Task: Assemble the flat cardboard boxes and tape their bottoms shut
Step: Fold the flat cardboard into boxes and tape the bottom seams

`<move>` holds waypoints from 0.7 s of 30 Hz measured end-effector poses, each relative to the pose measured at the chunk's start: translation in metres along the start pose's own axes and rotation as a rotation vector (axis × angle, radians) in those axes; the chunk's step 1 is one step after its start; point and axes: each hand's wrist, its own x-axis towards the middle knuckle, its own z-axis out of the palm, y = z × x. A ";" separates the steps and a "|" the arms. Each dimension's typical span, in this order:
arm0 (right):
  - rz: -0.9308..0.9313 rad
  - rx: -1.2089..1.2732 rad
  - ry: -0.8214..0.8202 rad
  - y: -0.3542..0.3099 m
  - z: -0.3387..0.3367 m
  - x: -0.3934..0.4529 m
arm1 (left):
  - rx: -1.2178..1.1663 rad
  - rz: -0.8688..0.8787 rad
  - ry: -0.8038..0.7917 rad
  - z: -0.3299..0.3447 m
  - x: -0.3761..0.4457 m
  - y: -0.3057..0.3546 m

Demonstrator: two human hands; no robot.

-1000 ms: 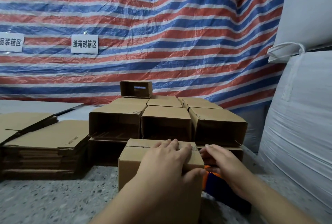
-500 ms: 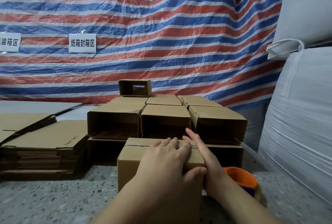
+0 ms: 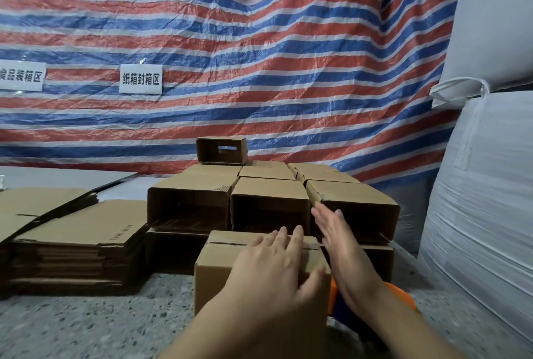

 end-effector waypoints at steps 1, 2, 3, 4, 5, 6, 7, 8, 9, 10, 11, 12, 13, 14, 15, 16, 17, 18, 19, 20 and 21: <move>-0.010 -0.041 -0.032 -0.005 0.003 0.000 | -0.017 0.005 0.010 -0.001 0.000 0.000; -0.003 -0.081 -0.065 -0.008 0.005 0.000 | -0.023 0.009 0.019 -0.001 -0.001 0.000; 0.009 -0.114 -0.092 -0.008 0.007 -0.001 | -0.021 0.014 0.031 -0.002 -0.002 0.000; 0.025 -0.138 -0.105 -0.007 0.008 0.000 | -0.020 0.017 0.050 -0.002 -0.002 0.000; 0.046 -0.156 -0.108 -0.008 0.008 0.001 | -0.030 0.017 0.086 -0.003 -0.003 0.001; 0.068 -0.171 -0.112 -0.010 0.008 0.003 | -0.065 0.017 0.134 -0.003 -0.003 0.001; 0.086 -0.187 -0.115 -0.012 0.008 0.003 | -0.125 0.017 0.181 -0.004 -0.005 0.001; 0.094 -0.202 -0.115 -0.013 0.007 0.003 | -0.207 0.016 0.222 -0.006 -0.007 -0.001; 0.091 -0.211 -0.121 -0.014 0.006 0.003 | -0.296 0.009 0.254 -0.009 -0.010 -0.003; 0.083 -0.218 -0.135 -0.015 0.005 0.003 | -0.365 -0.005 0.277 -0.014 -0.014 -0.007; 0.085 -0.220 -0.147 -0.016 0.005 0.002 | -0.390 -0.027 0.311 -0.018 -0.019 -0.011; 0.095 -0.203 -0.144 -0.017 0.005 0.001 | -0.377 -0.053 0.363 -0.022 -0.025 -0.017; 0.099 -0.160 -0.115 -0.018 0.006 0.000 | -0.360 -0.080 0.428 -0.024 -0.031 -0.023; 0.092 -0.117 -0.062 -0.017 0.005 -0.001 | -0.357 -0.116 0.488 -0.025 -0.037 -0.030; 0.080 -0.091 -0.003 -0.016 0.004 -0.004 | -0.366 -0.166 0.525 -0.024 -0.044 -0.037; 0.073 -0.093 0.056 -0.013 0.003 -0.007 | -0.383 -0.227 0.536 -0.023 -0.050 -0.043; 0.065 -0.112 0.097 -0.010 0.002 -0.013 | -0.417 -0.291 0.522 -0.020 -0.057 -0.049; 0.051 -0.147 0.106 -0.005 0.002 -0.020 | -0.465 -0.351 0.489 -0.017 -0.064 -0.053; 0.039 -0.200 0.093 0.002 0.003 -0.027 | -0.527 -0.401 0.443 -0.012 -0.070 -0.057; 0.034 -0.260 0.066 0.009 0.005 -0.035 | -0.617 -0.447 0.384 -0.006 -0.075 -0.059; 0.034 -0.297 0.040 0.013 0.008 -0.042 | -0.734 -0.485 0.325 -0.002 -0.079 -0.060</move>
